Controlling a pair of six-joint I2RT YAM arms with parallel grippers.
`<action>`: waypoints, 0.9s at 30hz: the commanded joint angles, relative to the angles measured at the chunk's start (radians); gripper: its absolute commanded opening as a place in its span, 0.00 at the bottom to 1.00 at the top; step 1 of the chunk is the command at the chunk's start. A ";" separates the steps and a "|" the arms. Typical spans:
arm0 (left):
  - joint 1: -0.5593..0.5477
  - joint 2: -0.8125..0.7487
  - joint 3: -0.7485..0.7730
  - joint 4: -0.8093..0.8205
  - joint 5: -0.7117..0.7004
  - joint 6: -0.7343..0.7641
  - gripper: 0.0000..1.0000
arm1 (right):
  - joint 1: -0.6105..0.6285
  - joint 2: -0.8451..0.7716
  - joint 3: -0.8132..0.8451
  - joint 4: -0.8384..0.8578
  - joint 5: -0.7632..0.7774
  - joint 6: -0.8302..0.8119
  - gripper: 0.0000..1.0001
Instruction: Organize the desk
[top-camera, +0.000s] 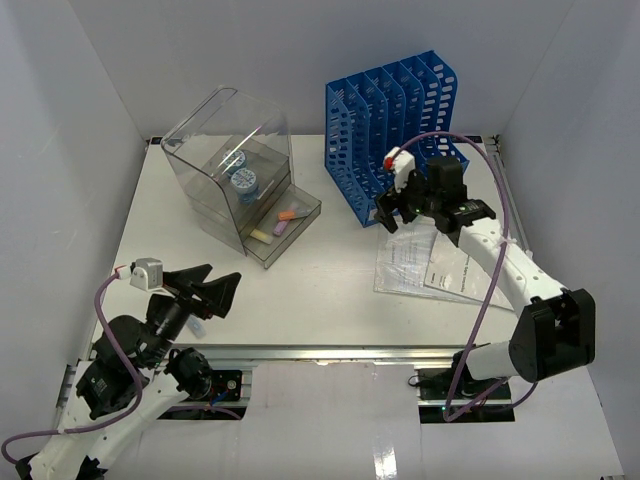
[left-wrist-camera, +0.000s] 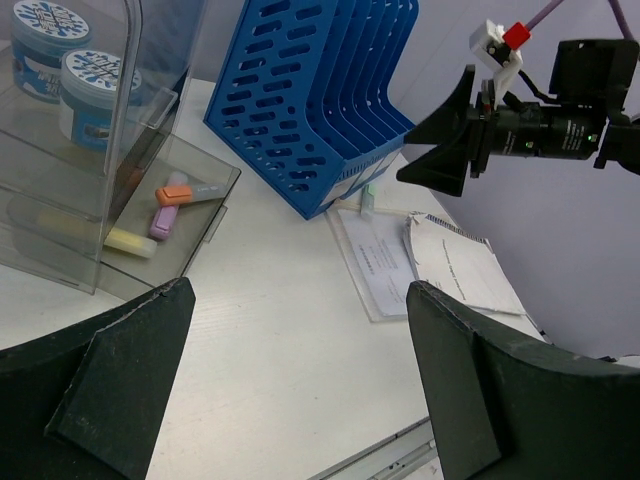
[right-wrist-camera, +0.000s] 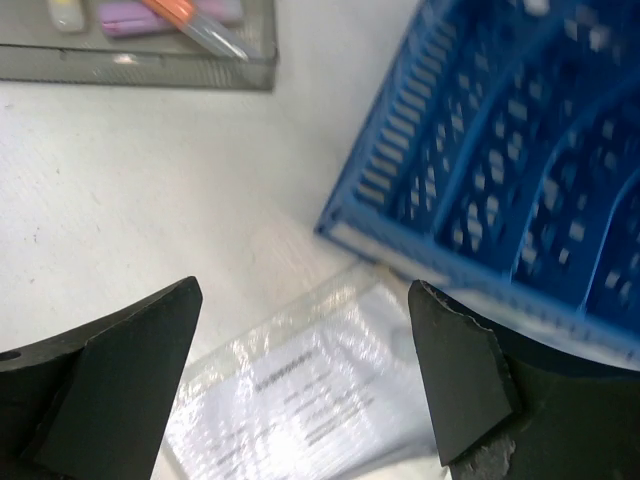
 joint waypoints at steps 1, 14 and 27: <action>0.000 0.009 -0.010 -0.007 0.010 -0.004 0.98 | -0.150 -0.027 -0.068 -0.002 -0.064 0.294 0.95; 0.000 0.009 -0.011 -0.008 -0.002 -0.009 0.98 | -0.266 0.209 -0.022 0.004 0.208 0.733 0.72; 0.000 0.041 -0.011 -0.012 -0.027 -0.017 0.98 | -0.277 0.385 0.025 0.131 0.390 0.827 0.69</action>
